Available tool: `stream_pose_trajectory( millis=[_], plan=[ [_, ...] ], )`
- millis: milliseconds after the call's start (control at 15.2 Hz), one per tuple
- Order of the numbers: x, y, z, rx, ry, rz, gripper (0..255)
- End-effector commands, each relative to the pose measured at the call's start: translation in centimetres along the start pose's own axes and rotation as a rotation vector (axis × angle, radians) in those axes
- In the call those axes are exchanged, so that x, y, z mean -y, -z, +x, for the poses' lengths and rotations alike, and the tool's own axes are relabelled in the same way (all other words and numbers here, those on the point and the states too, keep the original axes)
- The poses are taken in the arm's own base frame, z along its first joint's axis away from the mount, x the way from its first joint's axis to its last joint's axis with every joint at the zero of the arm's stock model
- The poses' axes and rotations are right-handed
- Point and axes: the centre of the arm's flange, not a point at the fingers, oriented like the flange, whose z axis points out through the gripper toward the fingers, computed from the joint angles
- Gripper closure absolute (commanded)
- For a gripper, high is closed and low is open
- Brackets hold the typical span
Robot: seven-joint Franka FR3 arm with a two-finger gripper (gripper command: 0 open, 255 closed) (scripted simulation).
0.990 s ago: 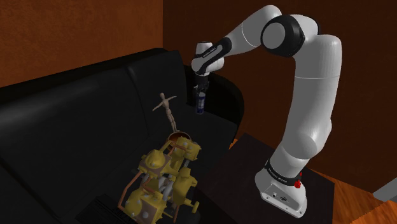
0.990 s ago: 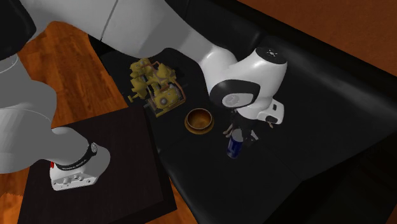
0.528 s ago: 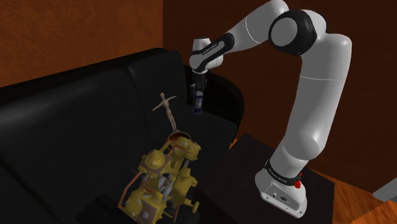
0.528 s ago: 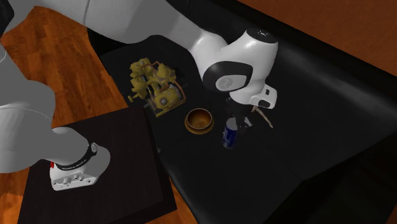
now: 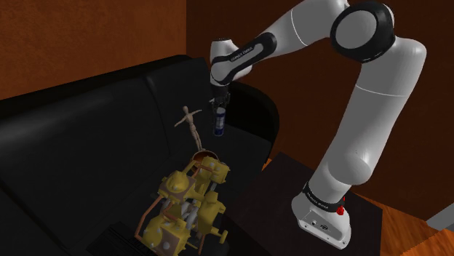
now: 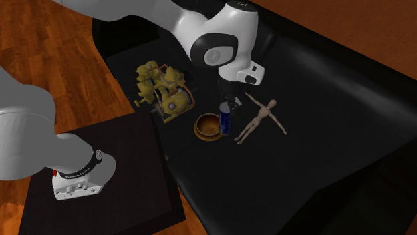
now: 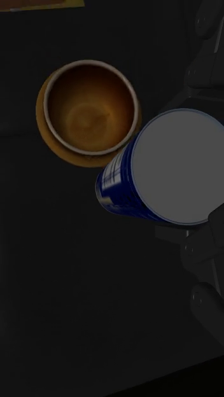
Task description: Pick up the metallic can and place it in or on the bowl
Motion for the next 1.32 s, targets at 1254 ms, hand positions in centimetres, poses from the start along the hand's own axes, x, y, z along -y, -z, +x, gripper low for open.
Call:
stream_pose_trajectory(
  millis=[1254],
  plan=[
    [10.6,-3.9,-2.1,0.000,-0.002,0.000,255]
  ],
)
